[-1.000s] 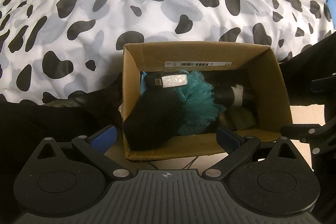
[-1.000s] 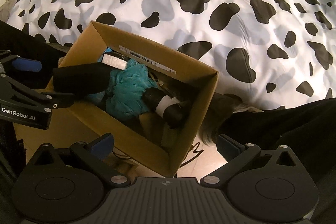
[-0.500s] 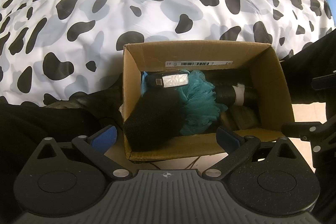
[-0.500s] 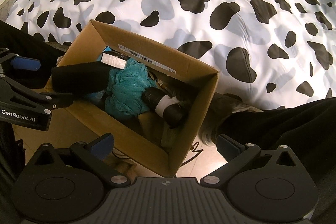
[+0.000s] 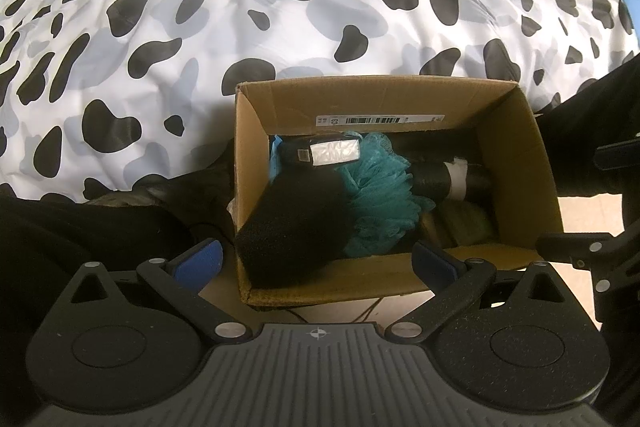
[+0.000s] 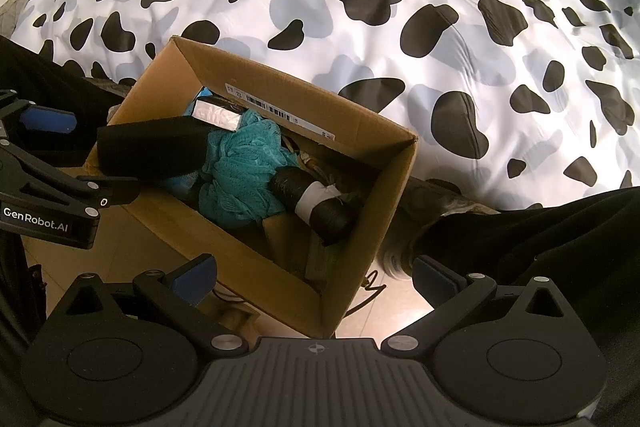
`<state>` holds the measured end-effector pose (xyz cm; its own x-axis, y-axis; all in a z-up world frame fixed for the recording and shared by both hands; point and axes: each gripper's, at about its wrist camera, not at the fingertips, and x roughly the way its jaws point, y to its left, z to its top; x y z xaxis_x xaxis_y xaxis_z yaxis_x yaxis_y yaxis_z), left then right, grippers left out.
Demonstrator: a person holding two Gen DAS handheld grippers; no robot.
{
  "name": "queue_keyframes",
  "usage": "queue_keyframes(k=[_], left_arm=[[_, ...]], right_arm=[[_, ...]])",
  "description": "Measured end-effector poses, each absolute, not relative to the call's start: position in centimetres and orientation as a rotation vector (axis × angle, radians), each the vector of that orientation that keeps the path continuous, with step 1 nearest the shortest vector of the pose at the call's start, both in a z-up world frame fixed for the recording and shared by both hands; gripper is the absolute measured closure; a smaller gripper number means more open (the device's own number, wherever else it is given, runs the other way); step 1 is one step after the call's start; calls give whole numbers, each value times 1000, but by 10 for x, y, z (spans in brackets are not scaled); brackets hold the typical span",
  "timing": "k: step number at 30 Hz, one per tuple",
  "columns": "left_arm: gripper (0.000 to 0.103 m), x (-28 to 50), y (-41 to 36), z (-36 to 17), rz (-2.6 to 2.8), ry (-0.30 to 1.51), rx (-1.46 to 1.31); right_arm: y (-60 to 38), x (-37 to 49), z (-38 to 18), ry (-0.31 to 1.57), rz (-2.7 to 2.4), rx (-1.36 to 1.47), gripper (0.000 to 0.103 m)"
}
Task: Organize soft objects
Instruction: 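Open both tools to drop the tissue box and bag roll into the box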
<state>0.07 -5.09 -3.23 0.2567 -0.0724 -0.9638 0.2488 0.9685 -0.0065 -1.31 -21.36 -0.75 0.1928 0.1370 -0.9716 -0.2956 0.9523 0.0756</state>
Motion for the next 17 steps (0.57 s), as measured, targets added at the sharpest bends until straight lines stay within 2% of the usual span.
queue_keyframes(k=[17], left_arm=[[0, 1, -50, -34, -218, 1299, 167]], right_arm=[[-212, -13, -9, 1347, 307, -148, 0]])
